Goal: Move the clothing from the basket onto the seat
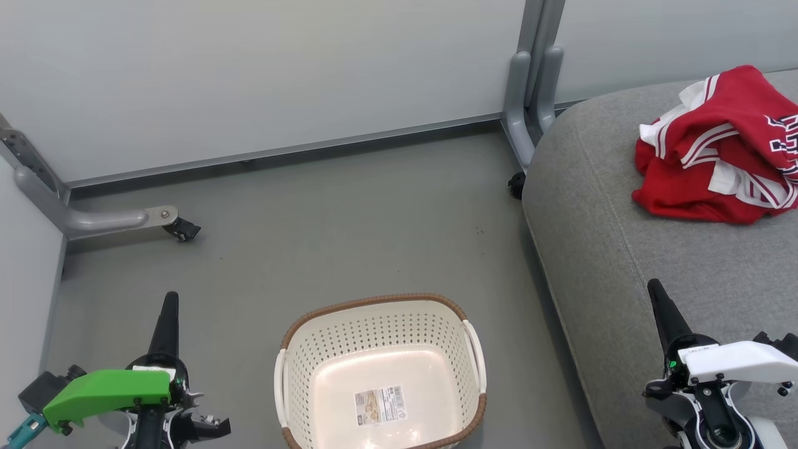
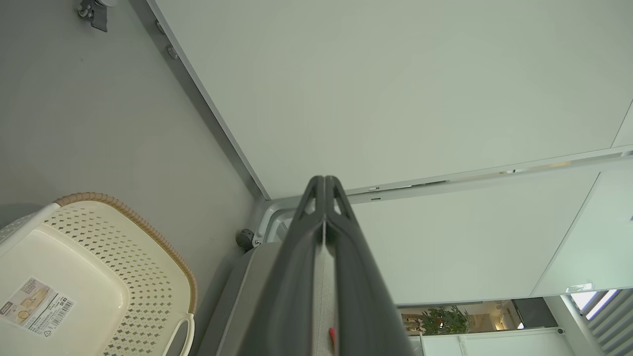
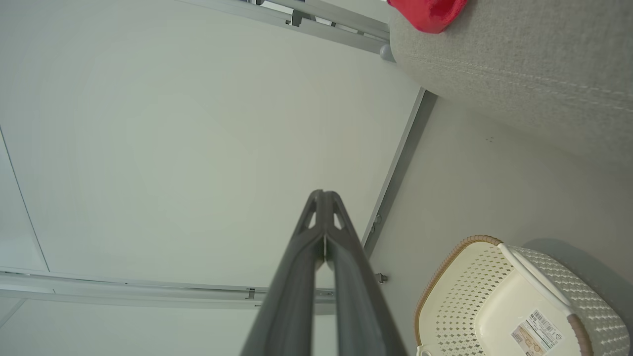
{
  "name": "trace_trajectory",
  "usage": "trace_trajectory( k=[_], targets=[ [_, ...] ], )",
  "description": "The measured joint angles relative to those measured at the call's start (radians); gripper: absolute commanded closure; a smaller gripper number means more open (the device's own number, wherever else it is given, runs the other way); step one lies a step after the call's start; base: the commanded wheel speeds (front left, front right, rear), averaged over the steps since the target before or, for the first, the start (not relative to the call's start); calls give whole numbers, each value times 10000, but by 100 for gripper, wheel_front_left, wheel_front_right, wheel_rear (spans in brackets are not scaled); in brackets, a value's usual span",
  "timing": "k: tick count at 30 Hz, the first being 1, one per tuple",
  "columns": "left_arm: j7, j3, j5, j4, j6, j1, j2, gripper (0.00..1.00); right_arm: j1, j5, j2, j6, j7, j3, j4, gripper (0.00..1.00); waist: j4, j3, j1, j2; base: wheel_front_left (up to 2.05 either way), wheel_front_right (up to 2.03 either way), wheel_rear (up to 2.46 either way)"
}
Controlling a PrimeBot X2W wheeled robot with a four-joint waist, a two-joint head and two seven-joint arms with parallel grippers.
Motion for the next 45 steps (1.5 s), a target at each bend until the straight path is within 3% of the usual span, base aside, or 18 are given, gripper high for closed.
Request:
trace_trajectory(
  k=[29, 45],
  targets=[
    [529, 213, -2094, -40, -134, -37, 8, 100, -85, 2027, -17, 0, 558, -176, 153, 100, -333, -191, 0, 0, 0, 0, 0],
    [535, 217, -2100, -44, -136, -40, 8, 100, -92, 2033, -15, 0, 571, -188, 159, 100, -336, -193, 0, -1, 0, 0, 0]
  ],
)
